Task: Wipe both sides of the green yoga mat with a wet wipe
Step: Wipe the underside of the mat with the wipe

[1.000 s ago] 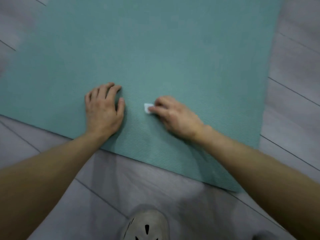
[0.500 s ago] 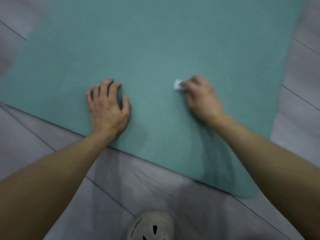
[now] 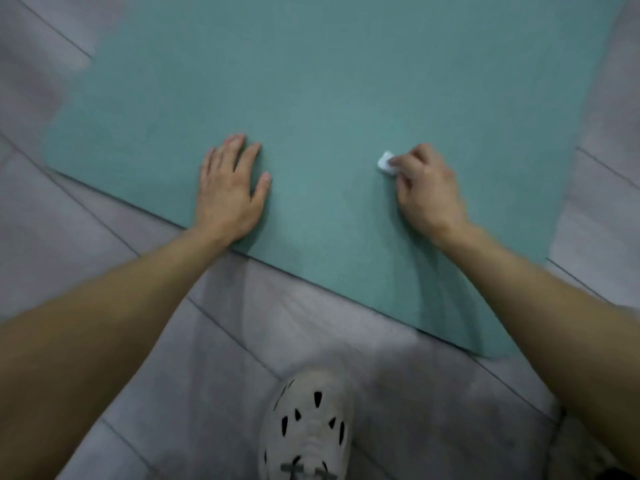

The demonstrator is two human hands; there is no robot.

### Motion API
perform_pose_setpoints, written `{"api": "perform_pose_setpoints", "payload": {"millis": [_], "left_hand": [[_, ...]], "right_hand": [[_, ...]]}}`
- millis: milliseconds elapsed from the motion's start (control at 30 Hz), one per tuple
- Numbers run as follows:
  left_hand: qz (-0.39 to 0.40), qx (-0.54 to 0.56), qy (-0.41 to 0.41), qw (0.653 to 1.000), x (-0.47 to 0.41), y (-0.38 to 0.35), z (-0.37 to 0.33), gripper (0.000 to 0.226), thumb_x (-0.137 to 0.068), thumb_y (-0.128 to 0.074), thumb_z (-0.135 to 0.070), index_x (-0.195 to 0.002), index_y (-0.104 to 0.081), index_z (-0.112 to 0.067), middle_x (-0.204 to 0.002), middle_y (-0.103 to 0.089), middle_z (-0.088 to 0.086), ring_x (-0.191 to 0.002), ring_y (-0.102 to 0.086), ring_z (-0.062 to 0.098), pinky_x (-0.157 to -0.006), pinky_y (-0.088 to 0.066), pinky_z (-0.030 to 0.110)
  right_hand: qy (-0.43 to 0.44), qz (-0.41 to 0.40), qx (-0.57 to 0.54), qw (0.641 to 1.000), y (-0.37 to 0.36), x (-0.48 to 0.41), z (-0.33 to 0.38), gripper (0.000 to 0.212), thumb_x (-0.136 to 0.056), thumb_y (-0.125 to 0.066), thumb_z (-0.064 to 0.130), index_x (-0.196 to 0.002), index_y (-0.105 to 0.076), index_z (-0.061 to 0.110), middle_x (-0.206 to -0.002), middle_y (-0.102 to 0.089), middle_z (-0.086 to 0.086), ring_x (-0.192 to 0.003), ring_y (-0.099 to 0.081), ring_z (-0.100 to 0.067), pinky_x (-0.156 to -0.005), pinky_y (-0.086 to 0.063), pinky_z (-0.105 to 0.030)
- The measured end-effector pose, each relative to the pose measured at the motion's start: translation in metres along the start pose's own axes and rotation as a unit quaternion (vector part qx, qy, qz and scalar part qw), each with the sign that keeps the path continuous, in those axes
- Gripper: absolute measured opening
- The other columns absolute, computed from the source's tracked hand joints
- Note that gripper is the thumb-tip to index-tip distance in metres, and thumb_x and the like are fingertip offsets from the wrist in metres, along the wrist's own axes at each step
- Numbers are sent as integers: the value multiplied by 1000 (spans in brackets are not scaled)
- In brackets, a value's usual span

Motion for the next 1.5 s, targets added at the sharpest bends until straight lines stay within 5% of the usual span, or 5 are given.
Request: {"api": "perform_pose_setpoints", "payload": {"millis": [433, 567, 900, 1167, 1500], "left_hand": [[42, 3, -8, 999, 25, 33, 26, 38, -101, -57, -42, -132, -62, -21, -137, -57, 7, -127, -52, 32, -106, -43, 50], [-7, 17, 28, 999, 15, 27, 18, 30, -99, -57, -40, -116, -66, -18, -119, -59, 10, -115, -55, 34, -98, -45, 49], [-58, -5, 62, 996, -25, 15, 3, 40, -103, -50, -41, -134, -58, -17, -138, -55, 11, -129, -49, 34, -106, -39, 51], [-89, -19, 99, 991, -27, -15, -6, 40, -104, -51, -40, -137, -57, -20, -142, -54, 7, -128, -49, 32, -114, -34, 49], [-91, -14, 104, 990, -25, -9, -9, 40, -103, -52, -37, -138, -58, -18, -143, -54, 7, -129, -50, 31, -114, -35, 49]], "right_hand": [[-12, 12, -98, 995, -17, 91, 69, 18, -98, -62, 8, -111, -76, 10, -102, -61, -8, -83, -61, -26, -74, -55, -43], [267, 230, -144, 924, -23, 113, 116, 28, -98, -54, 17, -114, -77, 15, -105, -62, -6, -91, -62, -26, -76, -56, -39], [-280, -208, -29, 937, 9, -53, -54, 30, -95, -53, 19, -106, -78, 7, -111, -65, -17, -103, -65, -35, -95, -45, -30], [257, 145, -80, 952, -43, 9, 58, 25, -106, -50, 6, -119, -71, 8, -118, -58, -10, -110, -52, -24, -90, -46, -32], [-48, -60, -111, 991, -44, -66, 20, 26, -93, -58, 5, -110, -78, 9, -106, -70, -15, -99, -67, -34, -94, -43, -20]]}}
Point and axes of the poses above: each hand's wrist, its own x-axis away from the middle knuckle, its own y-axis out of the back of the hand, z = x × y, the point moved 1 cm from there along -x, towards the middle knuckle
